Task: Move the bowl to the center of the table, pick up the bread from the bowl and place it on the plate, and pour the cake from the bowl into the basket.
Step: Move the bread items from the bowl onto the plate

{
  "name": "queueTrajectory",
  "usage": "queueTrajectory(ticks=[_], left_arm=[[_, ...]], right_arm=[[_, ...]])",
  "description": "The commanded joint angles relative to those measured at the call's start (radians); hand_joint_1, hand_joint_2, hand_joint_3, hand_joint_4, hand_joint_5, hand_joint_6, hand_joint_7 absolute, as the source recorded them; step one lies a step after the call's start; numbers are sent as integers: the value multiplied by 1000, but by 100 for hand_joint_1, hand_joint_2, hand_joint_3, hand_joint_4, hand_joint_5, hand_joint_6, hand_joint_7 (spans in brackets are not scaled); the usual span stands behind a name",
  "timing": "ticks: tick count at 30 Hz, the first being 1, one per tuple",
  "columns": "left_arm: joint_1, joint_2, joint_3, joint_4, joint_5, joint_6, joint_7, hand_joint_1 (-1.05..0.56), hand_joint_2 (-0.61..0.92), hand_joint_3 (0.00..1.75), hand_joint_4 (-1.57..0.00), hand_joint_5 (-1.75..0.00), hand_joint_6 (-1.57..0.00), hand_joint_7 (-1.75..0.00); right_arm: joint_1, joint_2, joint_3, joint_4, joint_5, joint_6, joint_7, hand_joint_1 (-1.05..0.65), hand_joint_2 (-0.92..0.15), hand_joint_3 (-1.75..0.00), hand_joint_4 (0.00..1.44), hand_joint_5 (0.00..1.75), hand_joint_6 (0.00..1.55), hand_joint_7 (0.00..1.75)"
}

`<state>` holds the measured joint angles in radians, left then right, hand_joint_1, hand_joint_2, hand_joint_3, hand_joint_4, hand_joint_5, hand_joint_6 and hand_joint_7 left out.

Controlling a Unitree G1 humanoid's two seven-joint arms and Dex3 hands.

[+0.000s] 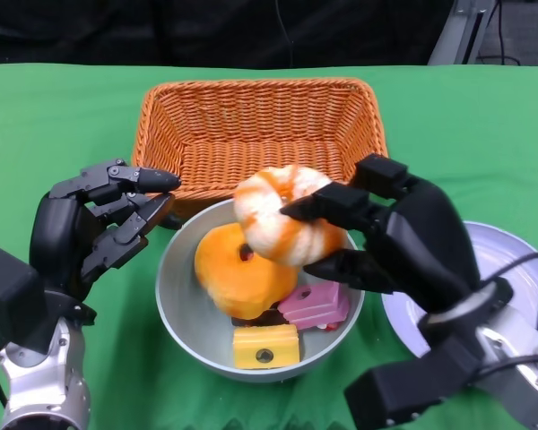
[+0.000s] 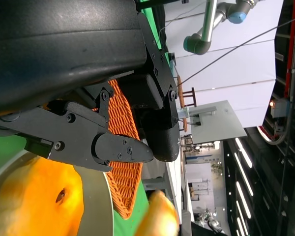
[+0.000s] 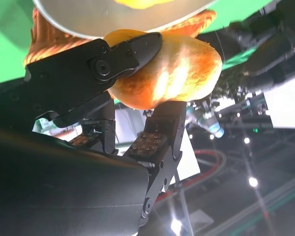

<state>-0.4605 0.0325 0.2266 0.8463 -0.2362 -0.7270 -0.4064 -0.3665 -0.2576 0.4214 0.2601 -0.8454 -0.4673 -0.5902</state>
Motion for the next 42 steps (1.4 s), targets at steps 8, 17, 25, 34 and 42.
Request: queueTrajectory(ticks=[8,17,25,34,42], left_arm=[[-17,30,17,25,-28,-7,-28,-25,92,23,-82,-125,-100,-62],[-14,35,27,15,-51,10,-47,-22,92,25,-82,-125,-102,-62],[-16,44,33,19,-56,16,-62,-22,92,23,-82,-126,-102,-61],[-16,49,33,22,-71,25,-80,-22,92,23,-82,-126,-103,-60],[-10,48,29,10,-72,30,-75,-24,92,21,-84,-125,-104,-58]], right_arm=[[198,-87,-145,-223,45,17,61,-12,-85,-1,85,147,89,87],[359,-100,-249,-317,86,58,122,-5,-83,-1,86,146,95,81],[393,-126,-304,-237,83,27,87,0,-83,-1,88,149,94,93],[362,-141,-307,-93,93,41,82,0,-85,-3,85,139,93,78],[310,-137,-296,36,90,41,50,-2,-86,-3,82,147,90,87]])
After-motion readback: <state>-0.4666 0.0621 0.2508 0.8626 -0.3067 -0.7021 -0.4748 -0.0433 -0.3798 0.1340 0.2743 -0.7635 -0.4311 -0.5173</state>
